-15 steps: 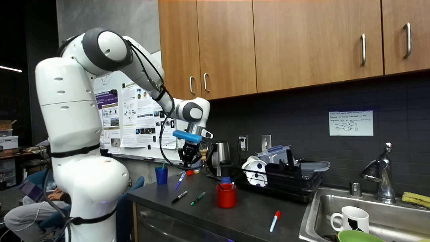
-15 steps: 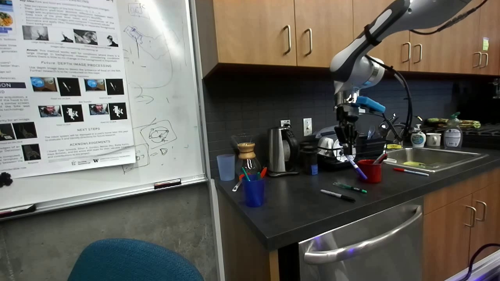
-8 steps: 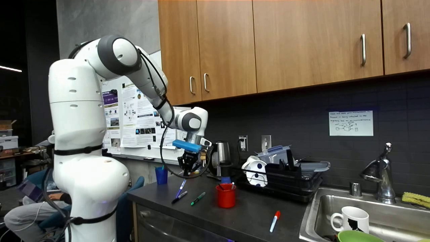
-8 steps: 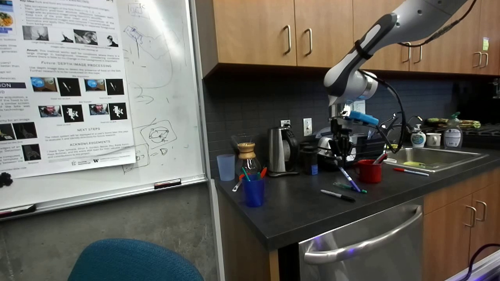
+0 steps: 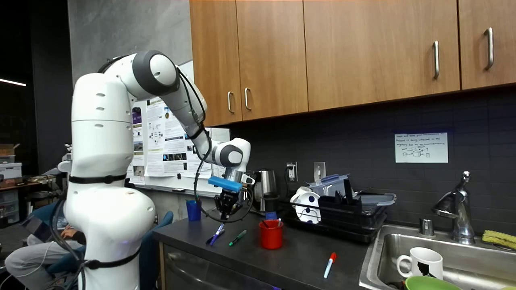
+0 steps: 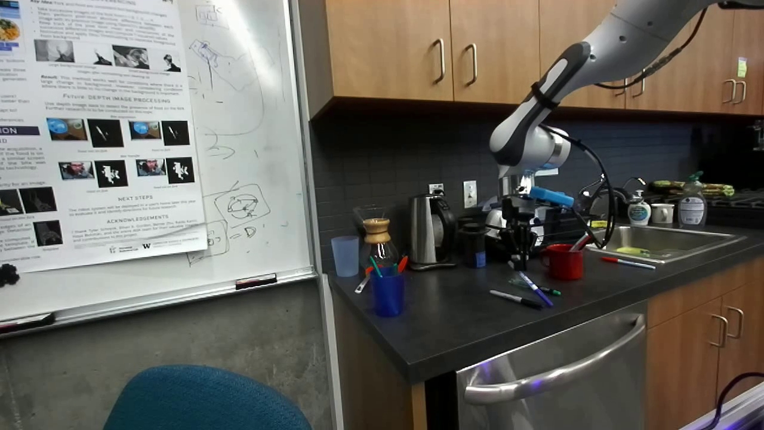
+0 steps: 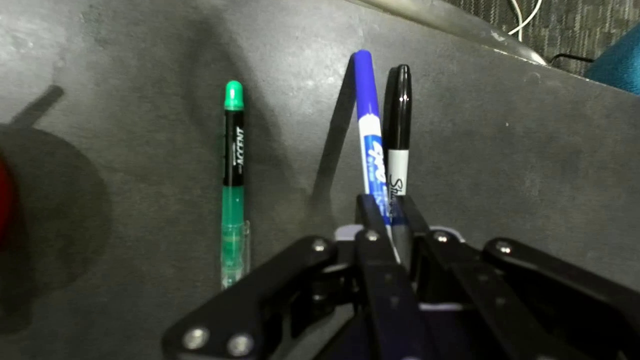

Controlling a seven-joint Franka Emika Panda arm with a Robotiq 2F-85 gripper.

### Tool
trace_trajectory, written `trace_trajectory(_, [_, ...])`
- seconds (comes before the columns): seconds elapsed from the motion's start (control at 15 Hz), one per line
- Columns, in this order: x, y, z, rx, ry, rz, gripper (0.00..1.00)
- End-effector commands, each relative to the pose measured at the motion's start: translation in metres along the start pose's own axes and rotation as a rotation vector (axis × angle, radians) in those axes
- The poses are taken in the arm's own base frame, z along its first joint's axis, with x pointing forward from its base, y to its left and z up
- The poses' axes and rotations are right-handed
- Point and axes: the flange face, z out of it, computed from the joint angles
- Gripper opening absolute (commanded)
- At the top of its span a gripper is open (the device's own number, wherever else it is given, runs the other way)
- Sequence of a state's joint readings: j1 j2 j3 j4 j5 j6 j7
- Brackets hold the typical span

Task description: Remove one marker from the red cup

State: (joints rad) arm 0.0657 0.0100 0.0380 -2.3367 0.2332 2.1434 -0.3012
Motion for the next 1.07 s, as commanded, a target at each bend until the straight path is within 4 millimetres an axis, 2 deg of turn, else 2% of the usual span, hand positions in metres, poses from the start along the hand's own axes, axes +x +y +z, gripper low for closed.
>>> trace_trajectory(0.0, [0.01, -0.001, 0.003, -0.013, 0.002, -0.005, 0.03])
trace_trajectory(0.2, [0.014, 0.0, 0.005, -0.018, -0.001, -0.009, 0.03])
trace_trajectory(0.27, [0.015, 0.001, 0.005, -0.021, 0.0, -0.01, 0.07])
trace_trajectory(0.33, [0.016, 0.001, 0.004, -0.028, 0.001, -0.014, 0.37])
trace_trajectory(0.4, [0.017, 0.002, 0.003, -0.034, 0.004, -0.017, 0.37])
trace_trajectory(0.6, [0.018, 0.006, -0.003, -0.042, 0.016, -0.019, 0.53])
trace_trajectory(1.0, [0.014, 0.014, -0.02, -0.048, 0.047, 0.008, 0.95])
